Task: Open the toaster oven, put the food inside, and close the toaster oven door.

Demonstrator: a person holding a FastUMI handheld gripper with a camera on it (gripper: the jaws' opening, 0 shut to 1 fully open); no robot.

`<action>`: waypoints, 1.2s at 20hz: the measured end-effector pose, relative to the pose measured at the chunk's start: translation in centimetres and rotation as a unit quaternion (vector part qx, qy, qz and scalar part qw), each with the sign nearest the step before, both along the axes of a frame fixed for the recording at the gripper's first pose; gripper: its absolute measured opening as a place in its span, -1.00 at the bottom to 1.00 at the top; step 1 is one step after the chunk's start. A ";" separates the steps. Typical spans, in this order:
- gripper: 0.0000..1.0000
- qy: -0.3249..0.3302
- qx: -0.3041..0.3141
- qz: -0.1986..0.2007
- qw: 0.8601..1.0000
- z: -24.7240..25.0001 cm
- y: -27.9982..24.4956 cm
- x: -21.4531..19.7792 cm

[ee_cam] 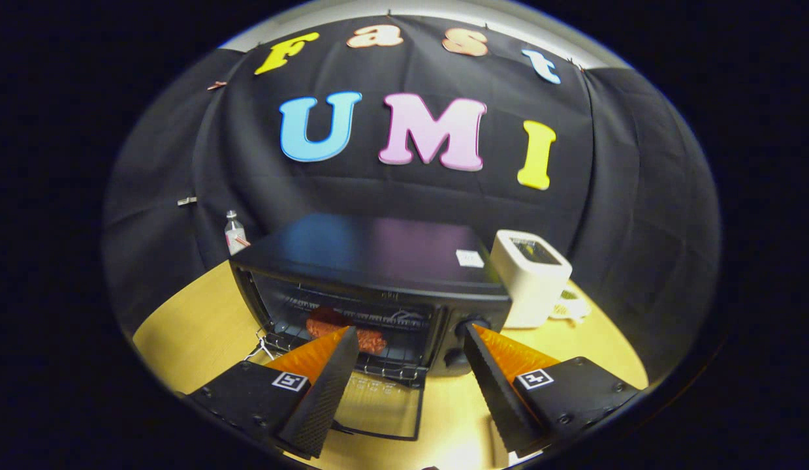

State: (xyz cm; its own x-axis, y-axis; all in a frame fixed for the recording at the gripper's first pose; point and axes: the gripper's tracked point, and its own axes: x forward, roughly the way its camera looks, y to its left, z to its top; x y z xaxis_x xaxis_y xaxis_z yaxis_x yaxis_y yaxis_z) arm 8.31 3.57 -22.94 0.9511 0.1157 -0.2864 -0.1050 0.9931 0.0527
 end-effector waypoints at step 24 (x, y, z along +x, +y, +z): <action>0.96 0.130 0.037 0.010 0.991 -5.8 6.3 -12.8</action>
